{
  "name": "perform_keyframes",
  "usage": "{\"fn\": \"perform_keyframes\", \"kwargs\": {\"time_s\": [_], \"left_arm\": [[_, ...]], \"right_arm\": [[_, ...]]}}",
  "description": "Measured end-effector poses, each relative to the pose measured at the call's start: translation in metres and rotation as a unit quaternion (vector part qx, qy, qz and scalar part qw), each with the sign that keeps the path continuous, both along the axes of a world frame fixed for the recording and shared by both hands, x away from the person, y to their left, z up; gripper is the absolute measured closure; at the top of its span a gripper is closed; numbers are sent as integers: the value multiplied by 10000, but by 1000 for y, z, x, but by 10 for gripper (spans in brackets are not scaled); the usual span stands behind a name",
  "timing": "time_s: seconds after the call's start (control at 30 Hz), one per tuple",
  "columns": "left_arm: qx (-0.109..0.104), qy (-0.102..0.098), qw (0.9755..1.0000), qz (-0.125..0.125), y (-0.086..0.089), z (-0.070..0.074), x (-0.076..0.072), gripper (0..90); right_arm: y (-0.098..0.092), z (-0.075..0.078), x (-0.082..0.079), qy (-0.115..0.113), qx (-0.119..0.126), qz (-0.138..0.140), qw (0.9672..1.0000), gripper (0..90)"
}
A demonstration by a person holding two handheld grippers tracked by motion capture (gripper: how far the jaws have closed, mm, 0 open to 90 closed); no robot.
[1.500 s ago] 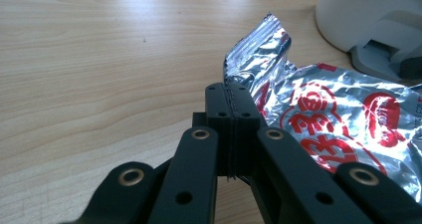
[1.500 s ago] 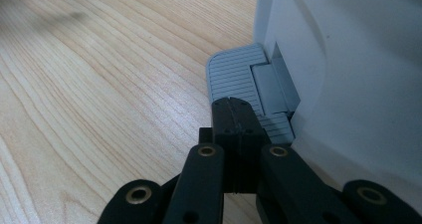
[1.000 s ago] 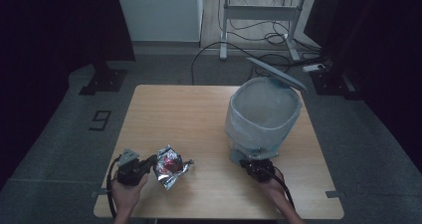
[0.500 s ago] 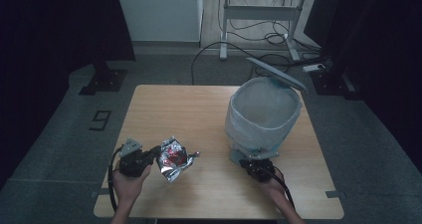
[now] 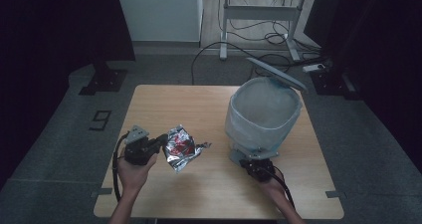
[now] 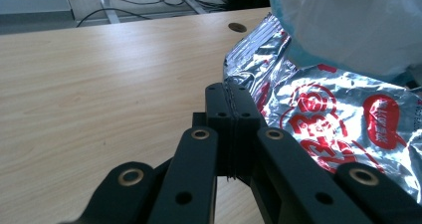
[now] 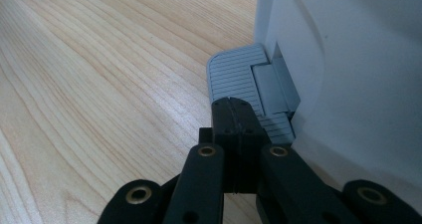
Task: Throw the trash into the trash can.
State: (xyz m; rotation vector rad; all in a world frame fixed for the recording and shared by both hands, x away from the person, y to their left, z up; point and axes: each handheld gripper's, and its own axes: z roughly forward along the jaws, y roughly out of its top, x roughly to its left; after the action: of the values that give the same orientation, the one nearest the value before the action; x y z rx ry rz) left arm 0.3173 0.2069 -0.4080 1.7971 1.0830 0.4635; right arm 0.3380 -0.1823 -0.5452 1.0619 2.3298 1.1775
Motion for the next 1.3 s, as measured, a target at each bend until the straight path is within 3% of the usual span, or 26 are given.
{"fn": "perform_keyframes", "kwargs": {"time_s": [1.3], "left_arm": [[-25, -377, 9989, -292, -33, 65, 23, 897]], "right_arm": [[-1, 0, 1, 11, 23, 37, 10000, 900]]}}
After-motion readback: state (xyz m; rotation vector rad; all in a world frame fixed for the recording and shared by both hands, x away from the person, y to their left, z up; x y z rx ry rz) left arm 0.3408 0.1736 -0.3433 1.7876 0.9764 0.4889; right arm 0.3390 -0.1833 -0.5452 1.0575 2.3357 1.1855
